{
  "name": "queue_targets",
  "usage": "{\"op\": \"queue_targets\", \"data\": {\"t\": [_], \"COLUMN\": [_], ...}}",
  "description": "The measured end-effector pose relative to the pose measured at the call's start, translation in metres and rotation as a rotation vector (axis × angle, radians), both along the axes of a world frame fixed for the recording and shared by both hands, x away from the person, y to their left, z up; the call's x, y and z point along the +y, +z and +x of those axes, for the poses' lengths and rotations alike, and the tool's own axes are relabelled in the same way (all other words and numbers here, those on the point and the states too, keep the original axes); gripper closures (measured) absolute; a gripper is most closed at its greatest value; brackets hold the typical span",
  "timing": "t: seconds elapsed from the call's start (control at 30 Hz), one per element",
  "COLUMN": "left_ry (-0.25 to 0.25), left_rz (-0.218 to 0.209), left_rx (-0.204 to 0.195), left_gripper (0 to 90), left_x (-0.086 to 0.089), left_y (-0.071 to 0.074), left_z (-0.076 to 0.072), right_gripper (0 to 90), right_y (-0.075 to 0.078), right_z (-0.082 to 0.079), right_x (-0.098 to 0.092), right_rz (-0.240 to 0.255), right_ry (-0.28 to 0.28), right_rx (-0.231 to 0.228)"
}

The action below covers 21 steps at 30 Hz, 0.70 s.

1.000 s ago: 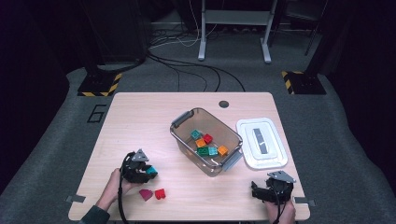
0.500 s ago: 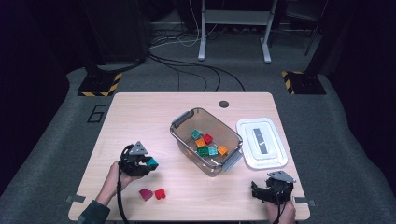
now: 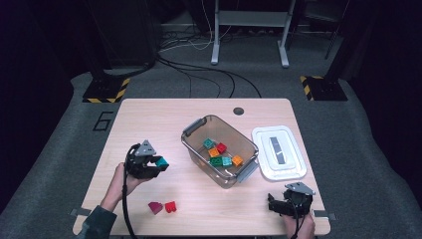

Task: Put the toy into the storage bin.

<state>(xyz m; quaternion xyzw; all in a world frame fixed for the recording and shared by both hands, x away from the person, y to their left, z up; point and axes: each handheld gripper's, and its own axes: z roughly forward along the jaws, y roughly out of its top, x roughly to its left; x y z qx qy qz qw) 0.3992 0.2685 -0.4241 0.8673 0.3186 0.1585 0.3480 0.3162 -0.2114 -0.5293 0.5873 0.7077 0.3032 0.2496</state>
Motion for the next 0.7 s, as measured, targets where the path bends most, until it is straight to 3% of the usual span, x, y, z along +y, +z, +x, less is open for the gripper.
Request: {"op": "queue_targets", "data": {"t": [0.7], "left_ry": [-0.027], "left_rz": [0.011], "left_rx": [-0.087], "left_gripper": [58.7], "left_x": [-0.016], "left_y": [0.052], "left_z": [0.013], "right_gripper": [2.4], "right_y": [0.0], "right_z": [0.0], "right_x": [0.0], "right_rz": [0.0], "right_ry": [0.0], "right_rx": [0.0]}}
